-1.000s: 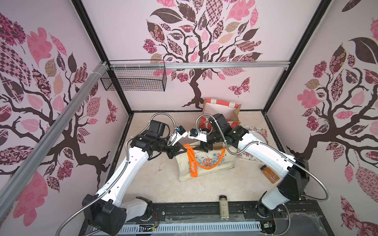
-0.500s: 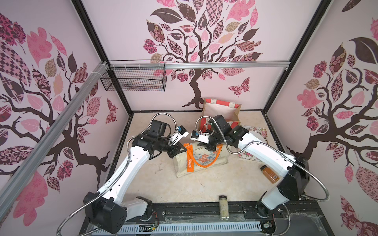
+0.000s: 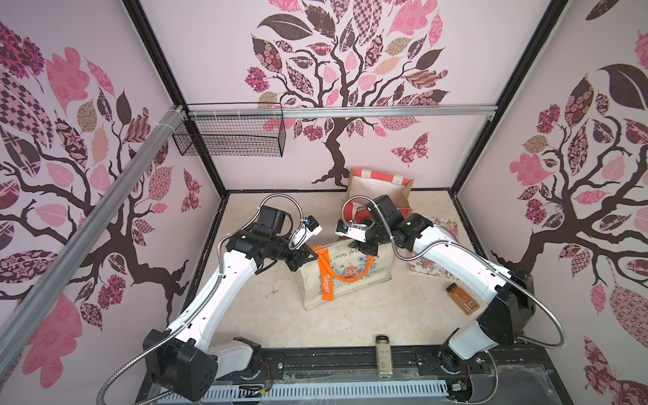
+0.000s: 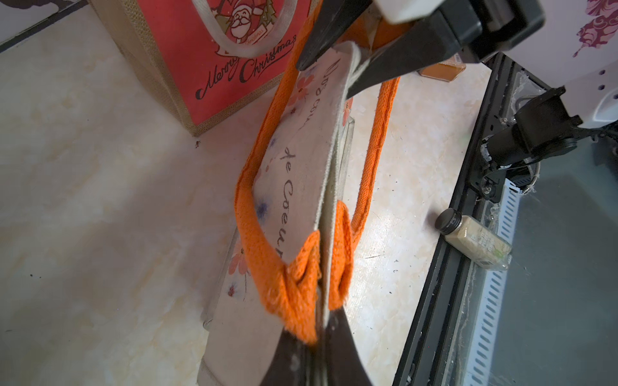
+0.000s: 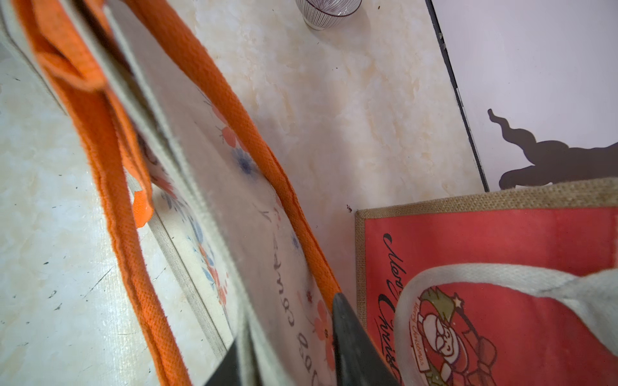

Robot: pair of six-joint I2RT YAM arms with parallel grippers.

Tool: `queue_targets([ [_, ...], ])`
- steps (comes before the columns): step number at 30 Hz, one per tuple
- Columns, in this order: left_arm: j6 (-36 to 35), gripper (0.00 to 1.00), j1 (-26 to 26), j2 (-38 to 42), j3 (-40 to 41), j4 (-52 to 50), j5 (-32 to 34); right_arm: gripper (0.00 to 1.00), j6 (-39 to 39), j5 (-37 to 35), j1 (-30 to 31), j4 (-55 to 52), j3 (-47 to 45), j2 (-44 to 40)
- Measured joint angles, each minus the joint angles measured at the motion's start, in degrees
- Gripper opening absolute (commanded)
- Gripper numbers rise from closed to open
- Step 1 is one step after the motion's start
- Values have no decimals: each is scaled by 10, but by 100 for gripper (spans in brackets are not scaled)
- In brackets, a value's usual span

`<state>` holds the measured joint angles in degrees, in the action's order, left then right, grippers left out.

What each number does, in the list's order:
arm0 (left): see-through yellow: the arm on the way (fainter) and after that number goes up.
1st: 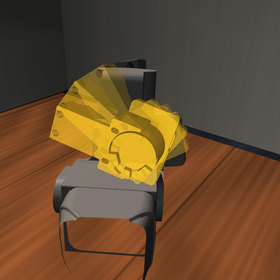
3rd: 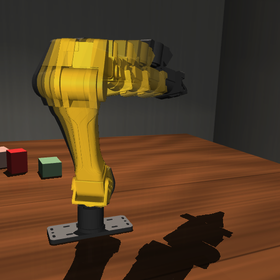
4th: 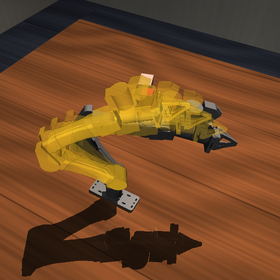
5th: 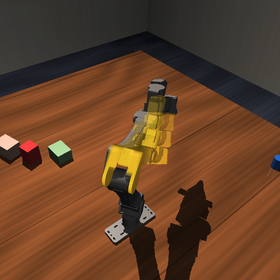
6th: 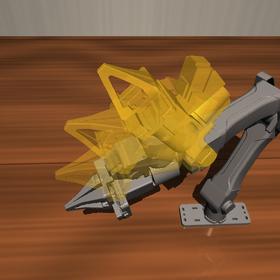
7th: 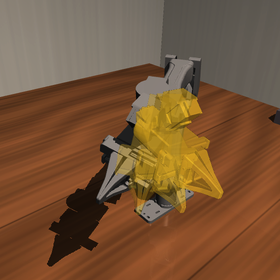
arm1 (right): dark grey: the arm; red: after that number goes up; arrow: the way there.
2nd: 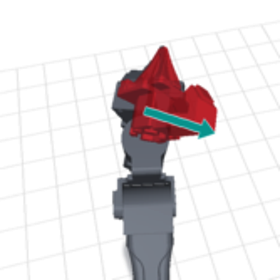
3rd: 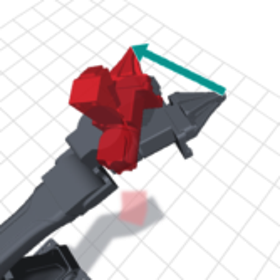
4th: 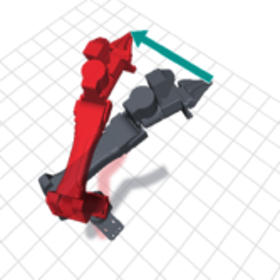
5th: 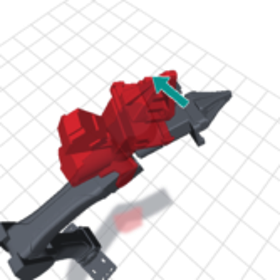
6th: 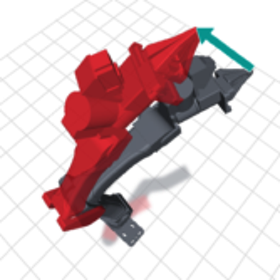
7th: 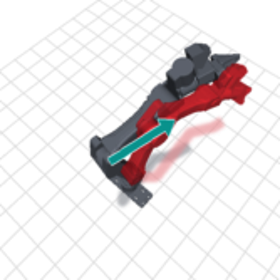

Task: Put away the canvas bag
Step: Press the canvas bag at the center of the board.

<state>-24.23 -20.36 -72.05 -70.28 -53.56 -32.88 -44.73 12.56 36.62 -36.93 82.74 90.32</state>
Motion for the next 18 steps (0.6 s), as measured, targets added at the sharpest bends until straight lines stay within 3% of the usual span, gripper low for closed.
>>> queue_targets([
  [3,1,0,0,0,0,-1,3,42,5,-7,-1,10,-15,-10],
  [5,2,0,-2,0,0,-2,5,37,11,-7,-1,12,-17,-11],
  [7,2,0,-2,0,0,-1,8,23,17,-7,-1,12,-18,-11],
  [10,4,0,-3,0,0,4,14,23,23,-2,0,21,-26,-14],
  [11,5,7,-3,0,0,5,16,22,25,0,0,22,-28,-15],
  [14,20,41,-3,0,-4,5,25,13,38,3,0,24,-32,-23],
  [18,30,61,-8,1,-25,-3,45,11,56,7,-9,25,-50,-32],
])
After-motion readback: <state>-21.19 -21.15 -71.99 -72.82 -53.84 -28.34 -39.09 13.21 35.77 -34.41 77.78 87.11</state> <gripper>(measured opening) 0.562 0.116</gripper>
